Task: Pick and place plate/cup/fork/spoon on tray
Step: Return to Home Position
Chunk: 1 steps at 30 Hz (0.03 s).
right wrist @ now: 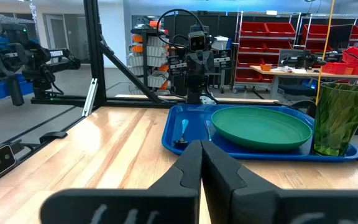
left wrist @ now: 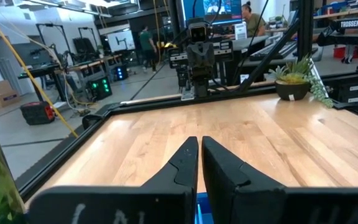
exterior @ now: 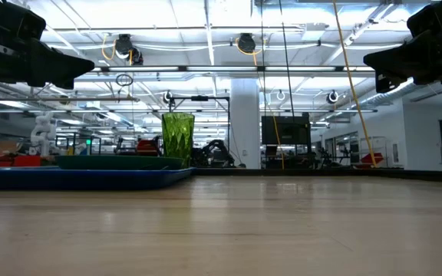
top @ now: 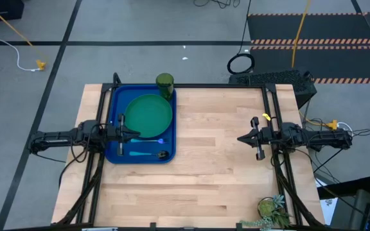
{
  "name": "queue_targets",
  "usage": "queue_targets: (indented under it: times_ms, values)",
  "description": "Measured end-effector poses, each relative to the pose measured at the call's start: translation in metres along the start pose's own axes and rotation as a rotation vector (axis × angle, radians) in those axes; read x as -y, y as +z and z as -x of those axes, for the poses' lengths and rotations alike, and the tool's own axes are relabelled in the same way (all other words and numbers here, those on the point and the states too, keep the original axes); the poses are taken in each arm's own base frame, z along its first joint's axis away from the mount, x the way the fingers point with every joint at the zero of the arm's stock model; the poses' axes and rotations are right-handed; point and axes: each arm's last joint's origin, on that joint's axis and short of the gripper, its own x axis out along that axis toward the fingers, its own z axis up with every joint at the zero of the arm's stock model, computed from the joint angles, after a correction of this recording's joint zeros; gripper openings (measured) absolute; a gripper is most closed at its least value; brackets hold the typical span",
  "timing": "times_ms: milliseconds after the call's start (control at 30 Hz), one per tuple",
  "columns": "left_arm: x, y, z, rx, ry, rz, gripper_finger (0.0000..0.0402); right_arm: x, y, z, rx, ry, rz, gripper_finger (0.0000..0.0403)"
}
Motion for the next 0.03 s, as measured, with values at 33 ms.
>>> queue_targets:
  times_ms: [33]
  values:
    - [0.0000, 0.0001, 0.0000, 0.000, 0.000, 0.000, 0.0026, 0.0000, 0.0000, 0.0000, 0.000, 0.000, 0.000, 0.0000]
